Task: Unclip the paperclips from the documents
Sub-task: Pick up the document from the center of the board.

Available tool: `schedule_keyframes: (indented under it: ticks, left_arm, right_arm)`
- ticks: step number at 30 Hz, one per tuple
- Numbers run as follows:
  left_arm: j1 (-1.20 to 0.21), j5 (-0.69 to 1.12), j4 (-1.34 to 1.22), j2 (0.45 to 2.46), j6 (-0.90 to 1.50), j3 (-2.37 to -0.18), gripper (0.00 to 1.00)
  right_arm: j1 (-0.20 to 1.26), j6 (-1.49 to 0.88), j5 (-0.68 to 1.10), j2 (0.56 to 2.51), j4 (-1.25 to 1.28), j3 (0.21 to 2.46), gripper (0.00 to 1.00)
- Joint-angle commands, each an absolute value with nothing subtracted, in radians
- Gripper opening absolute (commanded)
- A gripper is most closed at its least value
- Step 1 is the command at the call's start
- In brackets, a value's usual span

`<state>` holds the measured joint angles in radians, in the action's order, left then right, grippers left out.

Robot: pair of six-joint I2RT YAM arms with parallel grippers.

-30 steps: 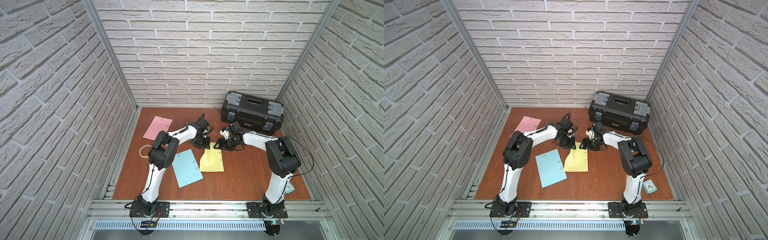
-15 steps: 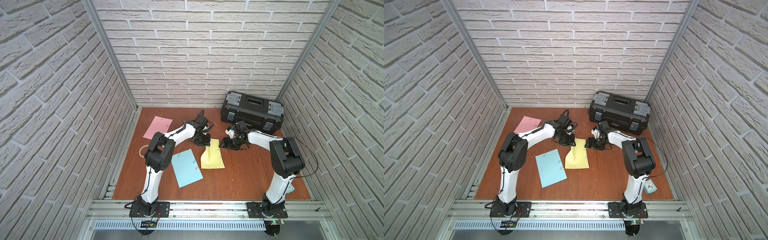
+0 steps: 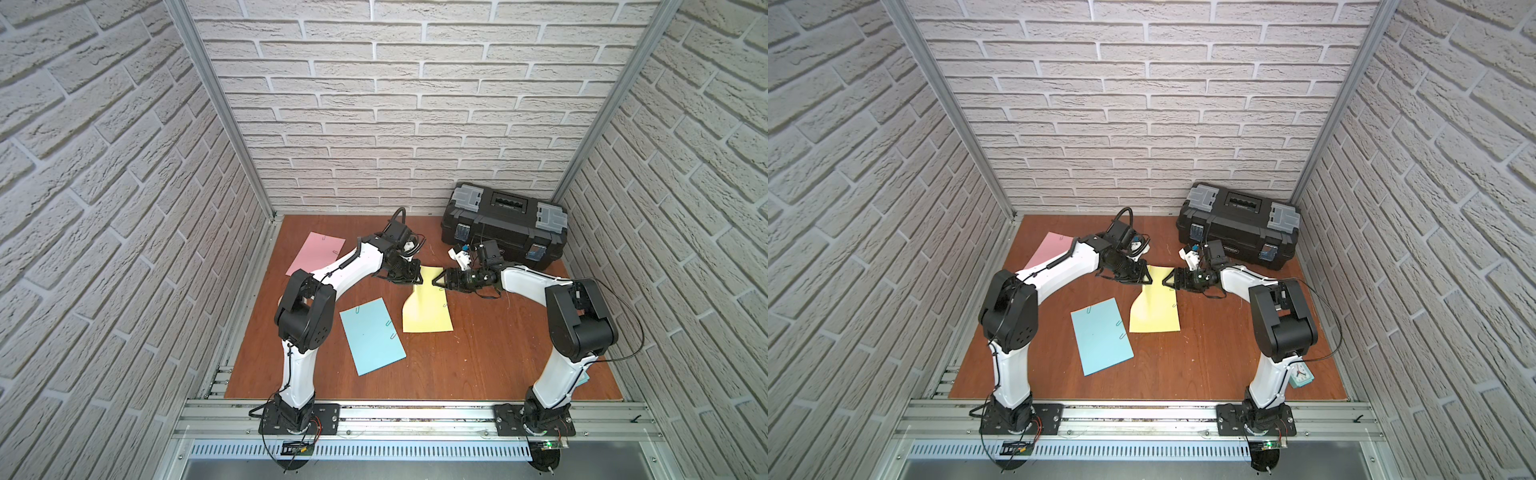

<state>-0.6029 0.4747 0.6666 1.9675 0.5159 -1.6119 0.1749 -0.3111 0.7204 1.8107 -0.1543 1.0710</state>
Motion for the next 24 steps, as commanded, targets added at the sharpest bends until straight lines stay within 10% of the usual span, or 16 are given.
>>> schedule_keyframes:
  ticks: [1,16,24]
  left_arm:
    - [-0.597,0.52,0.696,1.934,0.481,-1.604,0.21]
    - [-0.573,0.534,0.658,1.917,0.488,-1.563,0.23]
    - [-0.52,0.542,0.578,1.842,0.496,-1.466,0.63]
  right_arm:
    - [0.176,-0.352,0.831,1.806,-0.014,1.06,0.76]
    - [0.175,-0.375,1.012,1.794,0.075,1.026,0.14]
    - [0.174,-0.371,1.016,1.745,0.042,1.044,0.03]
